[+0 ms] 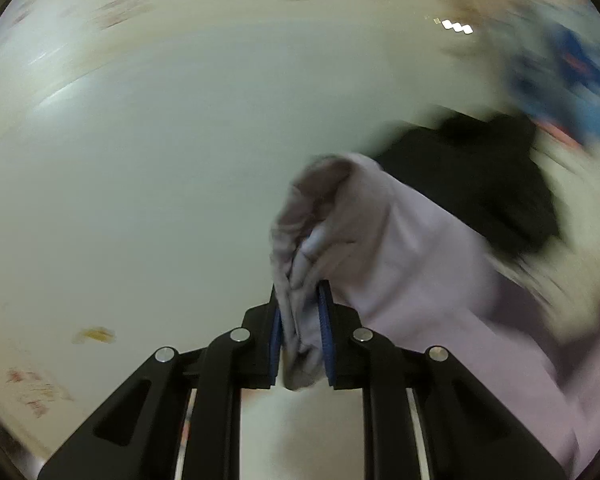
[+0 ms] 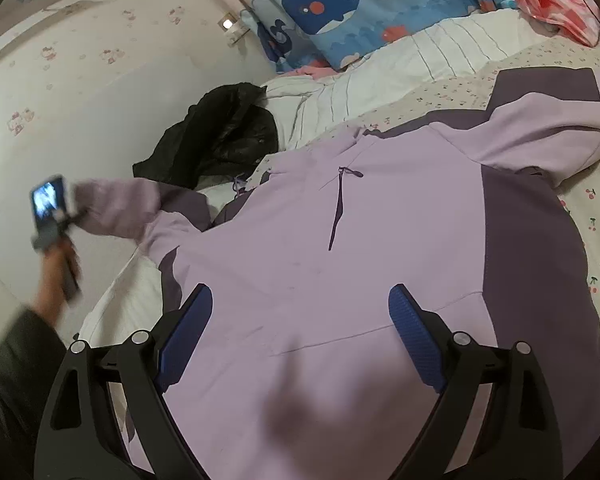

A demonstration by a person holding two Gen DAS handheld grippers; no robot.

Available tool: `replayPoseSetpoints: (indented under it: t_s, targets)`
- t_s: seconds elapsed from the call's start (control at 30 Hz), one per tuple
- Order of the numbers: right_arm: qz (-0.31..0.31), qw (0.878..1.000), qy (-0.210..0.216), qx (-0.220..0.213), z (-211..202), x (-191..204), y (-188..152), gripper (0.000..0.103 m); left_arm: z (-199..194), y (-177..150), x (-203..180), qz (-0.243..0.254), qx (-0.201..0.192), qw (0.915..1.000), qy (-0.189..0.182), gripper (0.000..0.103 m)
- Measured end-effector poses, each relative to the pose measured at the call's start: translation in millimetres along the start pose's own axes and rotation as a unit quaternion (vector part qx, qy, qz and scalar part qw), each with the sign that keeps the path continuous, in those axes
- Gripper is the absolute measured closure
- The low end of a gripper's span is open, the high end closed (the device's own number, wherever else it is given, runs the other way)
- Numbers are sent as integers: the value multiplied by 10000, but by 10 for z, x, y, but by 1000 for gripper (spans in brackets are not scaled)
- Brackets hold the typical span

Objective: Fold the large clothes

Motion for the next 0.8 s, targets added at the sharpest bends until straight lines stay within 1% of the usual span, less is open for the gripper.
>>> replayPoseSetpoints:
  t_s: [0.03, 0.07, 0.1, 0.13, 0.17, 0.2, 0.23, 0.27, 0.33, 0.37, 0.4, 0.43, 0.47, 0.5, 0.53, 0.57, 0.6, 0.63, 0.67, 0.7, 0.73, 0.8]
  targets:
    - [-9, 10000, -7, 48, 49, -9, 3, 17, 255, 209, 233, -146, 219, 9988, 423, 82]
    - [-16, 9999, -34, 99, 91, -19, -6, 17, 461, 328, 436, -235, 453, 9953, 821, 72]
    - [-3, 9999, -51, 136, 131, -28, -8, 17, 687, 402, 695, -414, 867, 9878, 1224, 65]
    - [23, 9998, -63, 190, 153, -42, -22, 17, 796, 405, 852, -624, 1167, 9825, 1311, 50]
    - [62, 9996, -82, 269, 188, -68, -47, 17, 908, 362, 1040, -1029, 1616, 9750, 1125, 36]
    - [89, 9994, -92, 310, 201, -82, -62, 17, 951, 293, 1178, -1388, 1886, 9685, 851, 34]
    - [110, 9994, -90, 325, 209, -92, -70, 17, 947, 246, 1255, -1525, 1921, 9665, 755, 34]
    - [133, 9993, -80, 327, 208, -100, -71, 17, 902, 188, 1308, -1585, 1889, 9666, 698, 34]
    - [180, 9994, -67, 290, 175, -113, -57, 17, 629, -12, 1283, -1582, 1778, 9709, 279, 33]
    - [209, 9994, -46, 270, 174, -120, -52, 17, 506, -105, 1207, -1564, 1726, 9725, 67, 28]
    - [246, 9994, -6, 254, 164, -129, -44, 16, 311, -209, 1090, -1543, 1646, 9739, -232, 25]
    - [303, 9992, 54, 238, 156, -145, -29, 16, 38, -356, 901, -1526, 1546, 9740, -652, 18]
    - [344, 9991, 80, 222, 137, -169, -15, 16, -218, -506, 706, -1465, 1523, 9716, -1067, 13]
    - [438, 9988, 110, 165, 93, -223, 20, 16, -563, -774, 423, -1354, 1553, 9638, -1692, 12]
    - [513, 9985, 116, 118, 48, -263, 46, 16, -864, -921, 292, -1304, 1584, 9561, -2090, 10]
    - [653, 9978, 61, 8, -56, -368, 106, 16, -1131, -1105, 67, -1228, 1665, 9458, -2503, 9]
    - [768, 9970, -13, -119, -175, -483, 168, 16, -1479, -1381, -249, -1130, 1839, 9290, -3006, 9]
    - [933, 9951, -145, -307, -359, -680, 242, 16, -1691, -1549, -444, -1096, 1964, 9176, -3278, 9]
    - [1076, 9929, -273, -436, -498, -850, 280, 16, -1945, -1752, -664, -1074, 2115, 9016, -3619, 9]
    - [1228, 9900, -428, -555, -645, -1038, 311, 13, -2103, -1876, -783, -1067, 2206, 8925, -3786, 9]
    - [1478, 9833, -744, -758, -878, -1377, 331, 11, -2295, -2046, -952, -1053, 2349, 8805, -3982, 9]
    - [1798, 9721, -1184, -935, -1163, -1878, 322, 9, -2501, -2277, -1170, -1071, 2551, 8640, -4207, 9]
Point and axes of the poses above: each gripper's, at about its wrist camera, not at the fingertips, and z roughly the way its jaws point, x to its left, y to its top, the point moved 5 cm from there along z, roughly the way its jaws point, and after that the axes turned 15 degrees about -z, right-handed, at the moved point
